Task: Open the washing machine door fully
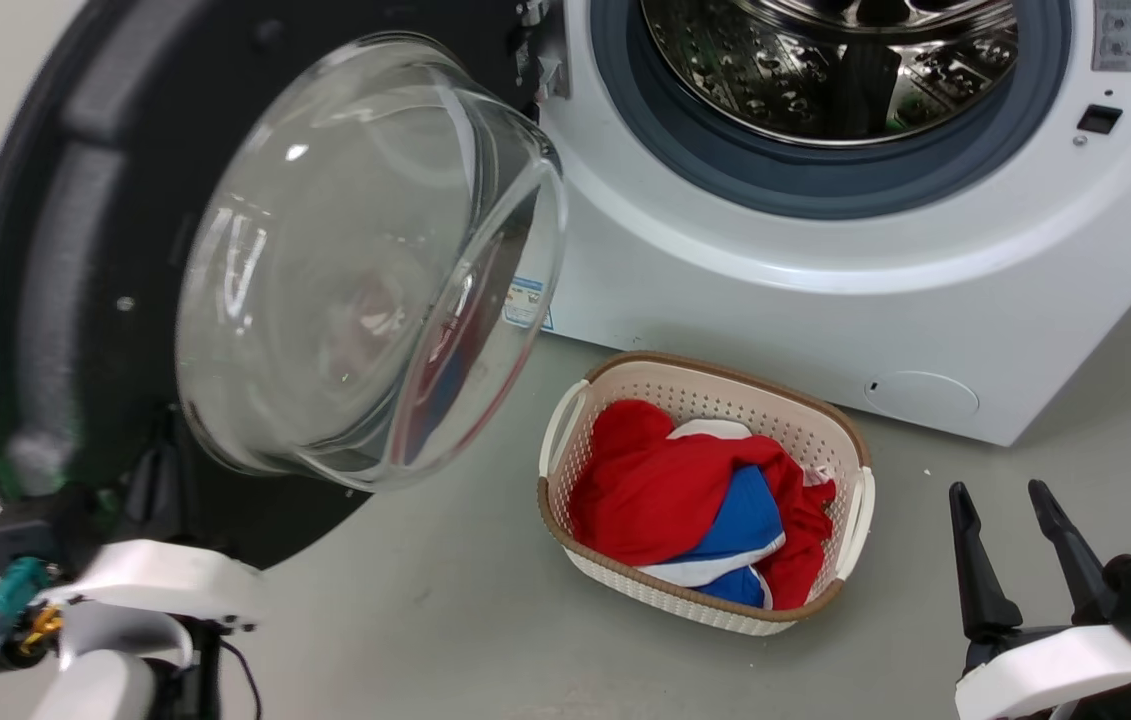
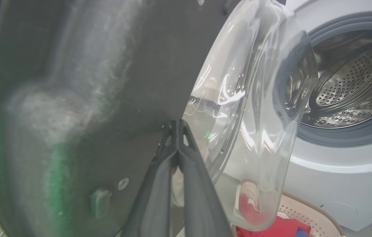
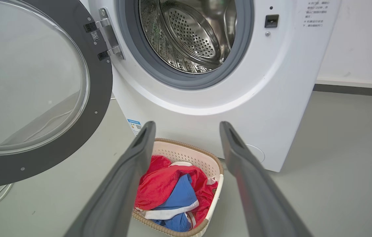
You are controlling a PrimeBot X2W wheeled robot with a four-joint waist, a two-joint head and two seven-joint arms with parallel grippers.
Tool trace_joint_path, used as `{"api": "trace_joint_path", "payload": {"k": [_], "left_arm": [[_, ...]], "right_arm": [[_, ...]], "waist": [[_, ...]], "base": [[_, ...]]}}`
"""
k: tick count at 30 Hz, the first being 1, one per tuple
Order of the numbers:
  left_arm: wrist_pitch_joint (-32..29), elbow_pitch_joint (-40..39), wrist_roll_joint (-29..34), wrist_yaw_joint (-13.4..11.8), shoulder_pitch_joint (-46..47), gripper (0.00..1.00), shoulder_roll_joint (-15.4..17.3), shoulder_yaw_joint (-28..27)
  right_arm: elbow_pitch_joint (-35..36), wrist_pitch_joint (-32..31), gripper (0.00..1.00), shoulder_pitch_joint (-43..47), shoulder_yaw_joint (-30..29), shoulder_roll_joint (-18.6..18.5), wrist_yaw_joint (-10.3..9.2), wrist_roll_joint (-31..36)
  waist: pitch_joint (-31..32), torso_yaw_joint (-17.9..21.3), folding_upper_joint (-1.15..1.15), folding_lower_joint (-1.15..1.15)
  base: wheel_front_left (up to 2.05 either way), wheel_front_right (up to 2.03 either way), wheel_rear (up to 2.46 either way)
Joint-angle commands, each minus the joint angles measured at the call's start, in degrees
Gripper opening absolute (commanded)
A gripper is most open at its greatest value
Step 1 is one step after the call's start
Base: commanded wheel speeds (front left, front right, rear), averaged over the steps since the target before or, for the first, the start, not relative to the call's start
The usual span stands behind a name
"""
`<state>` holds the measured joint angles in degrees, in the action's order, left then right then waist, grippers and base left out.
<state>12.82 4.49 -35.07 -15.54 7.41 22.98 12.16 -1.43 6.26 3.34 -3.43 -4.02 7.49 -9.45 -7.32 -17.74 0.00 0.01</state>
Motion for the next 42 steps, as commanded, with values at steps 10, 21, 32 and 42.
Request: {"api": "trace_joint_path", "payload": {"k": [10, 21, 32, 42], "left_arm": [[1.4, 6.2, -4.1, 3.3, 3.6, 0.00, 4.9, -7.9], [2.3, 12.7, -4.6, 6.2, 5.2, 0.00, 6.1, -12.7], [2.5, 6.6, 1.6, 3.6, -1.5, 0.00, 2.0, -12.4], [1.6, -2.8, 5.9, 0.2, -9.4, 0.00, -0.6, -8.9]], "right_arm": [[0.5, 0.0, 1.00, -2.7, -0.1, -1.4, 0.01, -0.3], [0.1, -0.1, 1.00, -3.6, -0.2, -2.0, 0.01, -0.4], [-0.7, 0.2, 1.00, -1.8, -1.1, -1.0, 0.01, -0.3], [-0.6, -0.1, 1.00, 0.4, -1.3, 0.2, 0.01, -0.1]], "waist": [[-3.5, 2.0, 0.00, -0.01], [-3.7, 3.0, 0.00, -0.01], [0.5, 2.7, 0.00, -0.01], [4.6, 1.9, 0.00, -0.01]], "base": [[0.00, 0.00, 0.00], [0.00, 0.00, 0.00], [0.00, 0.00, 0.00], [0.00, 0.00, 0.00]]}}
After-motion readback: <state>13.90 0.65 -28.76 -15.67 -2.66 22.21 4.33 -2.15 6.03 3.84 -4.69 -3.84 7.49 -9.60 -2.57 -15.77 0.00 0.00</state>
